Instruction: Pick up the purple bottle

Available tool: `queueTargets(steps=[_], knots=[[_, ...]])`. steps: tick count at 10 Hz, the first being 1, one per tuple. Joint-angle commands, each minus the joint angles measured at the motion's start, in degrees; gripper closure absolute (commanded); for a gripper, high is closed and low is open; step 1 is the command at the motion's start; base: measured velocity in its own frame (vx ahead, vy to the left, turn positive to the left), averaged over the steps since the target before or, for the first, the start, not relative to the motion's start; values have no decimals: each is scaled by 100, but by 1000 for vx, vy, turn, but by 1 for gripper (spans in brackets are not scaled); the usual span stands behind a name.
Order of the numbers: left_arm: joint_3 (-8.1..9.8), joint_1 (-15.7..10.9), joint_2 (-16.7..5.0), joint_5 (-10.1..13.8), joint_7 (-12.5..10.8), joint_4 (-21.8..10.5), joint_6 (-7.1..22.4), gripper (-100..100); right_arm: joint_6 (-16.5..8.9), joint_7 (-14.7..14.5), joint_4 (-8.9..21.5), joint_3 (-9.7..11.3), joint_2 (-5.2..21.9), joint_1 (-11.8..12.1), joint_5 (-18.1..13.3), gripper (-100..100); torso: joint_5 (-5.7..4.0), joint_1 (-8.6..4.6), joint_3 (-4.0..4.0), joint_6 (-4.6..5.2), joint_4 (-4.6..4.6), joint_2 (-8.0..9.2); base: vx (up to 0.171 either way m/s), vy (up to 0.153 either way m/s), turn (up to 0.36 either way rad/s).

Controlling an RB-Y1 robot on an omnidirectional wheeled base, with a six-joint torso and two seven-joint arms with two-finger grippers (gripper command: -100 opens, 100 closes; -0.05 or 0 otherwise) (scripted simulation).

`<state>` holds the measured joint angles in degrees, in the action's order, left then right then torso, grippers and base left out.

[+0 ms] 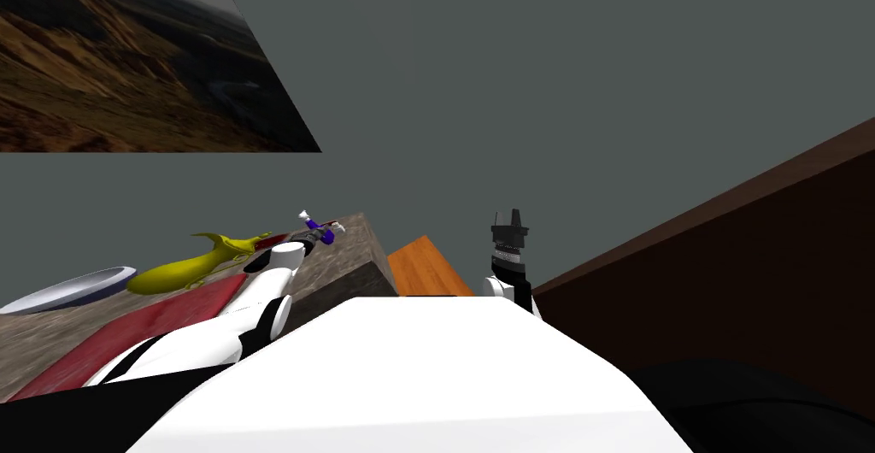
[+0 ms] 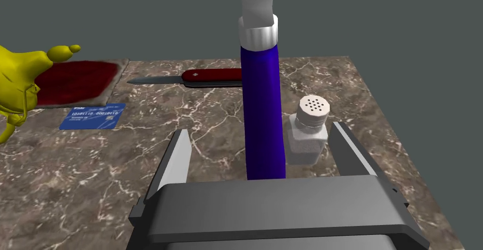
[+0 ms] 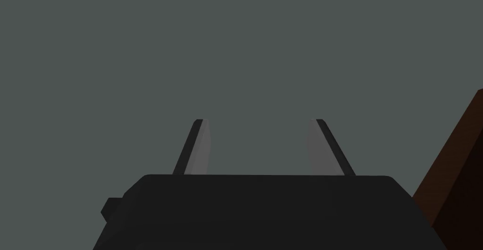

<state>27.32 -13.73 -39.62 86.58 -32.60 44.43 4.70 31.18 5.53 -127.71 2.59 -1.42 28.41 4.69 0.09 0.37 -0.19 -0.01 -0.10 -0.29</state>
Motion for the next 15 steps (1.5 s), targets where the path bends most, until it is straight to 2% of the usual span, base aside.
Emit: queueTargets(steps=[1, 2, 4, 5, 7, 8, 9, 10, 11, 15], knots=[[8, -11, 2, 61, 159, -15, 4, -100, 0, 0, 0, 0, 0, 0, 0, 0, 0, 0, 0, 0, 0, 0, 9, -9, 0], [112, -108, -44, 30, 166, -241, -118, -100, 0, 0, 0, 0, 0, 0, 0, 0, -1, -2, -5, 1, -2, -8, -69, 9, -366], [112, -108, -44, -415, -320, -241, -118, -100, 0, 0, 0, 0, 0, -1, 0, 0, 2, 8, 10, -1, 4, 18, -67, 18, -55], [112, -108, -44, -345, -212, -241, -118, -100, 0, 0, 0, 0, 0, 0, 0, 0, 2, 6, 8, -3, 3, 14, -24, -4, 28], [112, -108, -44, 30, 143, -241, -118, -100, 0, 0, 0, 0, 0, 0, 0, 0, 0, 0, -2, 0, -1, -3, 2, -5, -6], [112, -108, -44, 30, 166, -241, -118, -100, 0, 0, 0, 0, 0, 0, 0, 0, 0, 0, -5, 0, -2, -8, 7, -2, 0], [216, -205, -90, 0, 172, -467, -241, -100, 0, 0, 0, 0, 0, 0, 0, 0, 0, 0, -6, 0, -3, -10, -74, -14, -298], [183, -157, -75, 118, 252, -369, -164, -100, 0, 0, 0, 1, 0, -2, 0, 0, 0, -4, 4, 9, 1, 10, -49, -3, -83], [191, -167, -76, 140, 300, -387, -179, 100, 0, 0, 0, 0, 0, 0, 0, 0, -1, -1, 5, -2, 2, 8, -5, 0, 23], [193, -167, -76, 141, 290, -385, -177, 100, 0, 0, 0, 0, 0, 0, 0, 0, -2, -3, -9, 1, -5, -13, 0, 0, -4]])
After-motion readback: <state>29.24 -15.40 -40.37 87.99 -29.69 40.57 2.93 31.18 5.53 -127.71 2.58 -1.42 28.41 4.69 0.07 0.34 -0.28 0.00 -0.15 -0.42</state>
